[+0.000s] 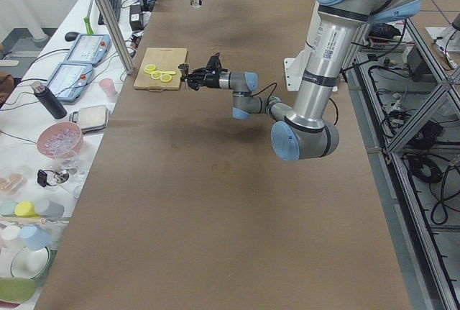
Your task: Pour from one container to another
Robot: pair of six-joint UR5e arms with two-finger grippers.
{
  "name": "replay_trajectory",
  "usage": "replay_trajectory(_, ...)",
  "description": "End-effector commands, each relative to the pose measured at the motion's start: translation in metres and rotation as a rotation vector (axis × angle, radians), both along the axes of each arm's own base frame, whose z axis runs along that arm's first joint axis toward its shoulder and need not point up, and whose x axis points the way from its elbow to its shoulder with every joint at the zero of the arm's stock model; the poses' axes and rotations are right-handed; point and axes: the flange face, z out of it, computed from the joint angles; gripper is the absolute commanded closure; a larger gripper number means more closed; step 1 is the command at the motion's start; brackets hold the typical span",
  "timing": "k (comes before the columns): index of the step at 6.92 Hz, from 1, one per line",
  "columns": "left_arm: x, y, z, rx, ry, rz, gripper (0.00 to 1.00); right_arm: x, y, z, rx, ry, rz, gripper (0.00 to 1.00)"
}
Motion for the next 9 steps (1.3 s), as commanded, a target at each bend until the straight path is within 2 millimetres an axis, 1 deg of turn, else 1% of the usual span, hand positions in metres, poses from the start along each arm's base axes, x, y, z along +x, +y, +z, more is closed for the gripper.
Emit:
replay_trajectory(1, 0.007, -0.005, -0.006, -0.065, -0.011, -0.063, 1.0, -0.001, 0.007, 0.054, 0.032, -0.026, 0.002, 1.0)
replay_trajectory(2, 0.012, -0.008, -0.006, -0.107, -0.008, -0.109, 1.0, -0.003, 0.013, 0.079, 0.039, -0.028, -0.002, 1.0)
replay_trajectory(3, 0.02, -0.005, -0.009, -0.154, -0.019, -0.176, 1.0, -0.011, 0.018, 0.102, 0.05, -0.03, -0.006, 1.0)
replay_trajectory(4, 0.023, -0.006, -0.009, -0.188, 0.015, -0.205, 1.0, -0.016, 0.028, 0.128, 0.062, -0.028, -0.001, 1.0)
replay_trajectory(5, 0.023, -0.008, -0.009, -0.2, 0.01, -0.224, 1.0, -0.016, 0.036, 0.143, 0.058, -0.025, -0.002, 1.0)
replay_trajectory(6, 0.024, -0.009, -0.013, -0.214, 0.014, -0.244, 1.0, -0.014, 0.041, 0.152, 0.031, -0.023, 0.001, 1.0)
replay_trajectory(8, 0.031, -0.013, -0.004, -0.254, 0.035, -0.325, 1.0, -0.011, 0.051, 0.154, -0.013, -0.06, 0.023, 1.0)
replay_trajectory(9, 0.031, -0.013, -0.003, -0.255, 0.055, -0.329, 1.0, -0.015, 0.063, 0.168, -0.001, -0.058, 0.04, 1.0)
